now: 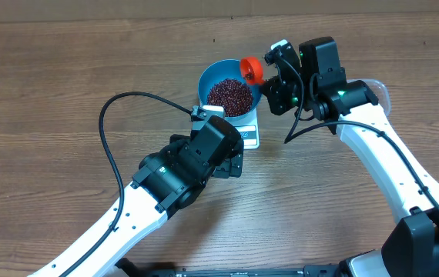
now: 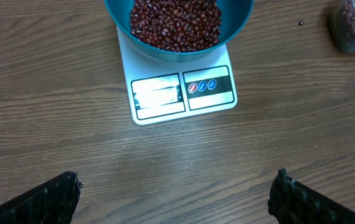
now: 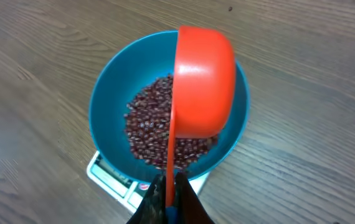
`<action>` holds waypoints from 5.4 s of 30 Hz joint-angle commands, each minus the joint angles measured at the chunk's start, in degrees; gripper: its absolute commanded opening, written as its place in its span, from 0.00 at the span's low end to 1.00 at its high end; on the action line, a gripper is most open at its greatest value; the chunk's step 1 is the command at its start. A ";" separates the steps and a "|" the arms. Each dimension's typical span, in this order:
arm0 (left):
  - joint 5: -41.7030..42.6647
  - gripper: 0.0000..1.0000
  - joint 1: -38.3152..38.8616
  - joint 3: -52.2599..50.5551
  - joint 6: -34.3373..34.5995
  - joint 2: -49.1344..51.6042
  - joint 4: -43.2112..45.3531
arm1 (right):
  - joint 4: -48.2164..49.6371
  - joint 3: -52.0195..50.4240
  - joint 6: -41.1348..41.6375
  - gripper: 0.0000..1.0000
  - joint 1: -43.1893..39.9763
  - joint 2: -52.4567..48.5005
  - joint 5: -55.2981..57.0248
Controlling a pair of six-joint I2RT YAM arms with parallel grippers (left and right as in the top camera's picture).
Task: Scoop item into bowl and weigh 150g on scale
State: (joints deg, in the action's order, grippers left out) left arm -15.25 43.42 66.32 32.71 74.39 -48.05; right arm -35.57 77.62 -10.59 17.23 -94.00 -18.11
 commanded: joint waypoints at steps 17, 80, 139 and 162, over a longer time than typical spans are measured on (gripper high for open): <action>-0.57 1.00 0.11 0.20 0.72 0.22 0.07 | -0.28 1.53 2.27 0.04 -0.59 1.07 0.44; -0.57 1.00 0.11 0.20 0.72 0.24 0.07 | -0.79 1.51 1.57 0.04 -0.55 0.66 3.72; -0.57 0.99 0.11 0.20 0.72 0.22 0.07 | -1.73 1.49 -0.59 0.04 0.04 0.55 -1.95; -0.57 1.00 0.11 0.20 0.72 0.22 0.07 | -3.13 1.49 -7.72 0.04 0.28 0.55 -2.54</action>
State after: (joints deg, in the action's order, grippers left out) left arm -15.22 43.42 66.32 32.71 74.39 -48.05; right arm -39.03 77.65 -17.41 17.02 -94.02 -20.14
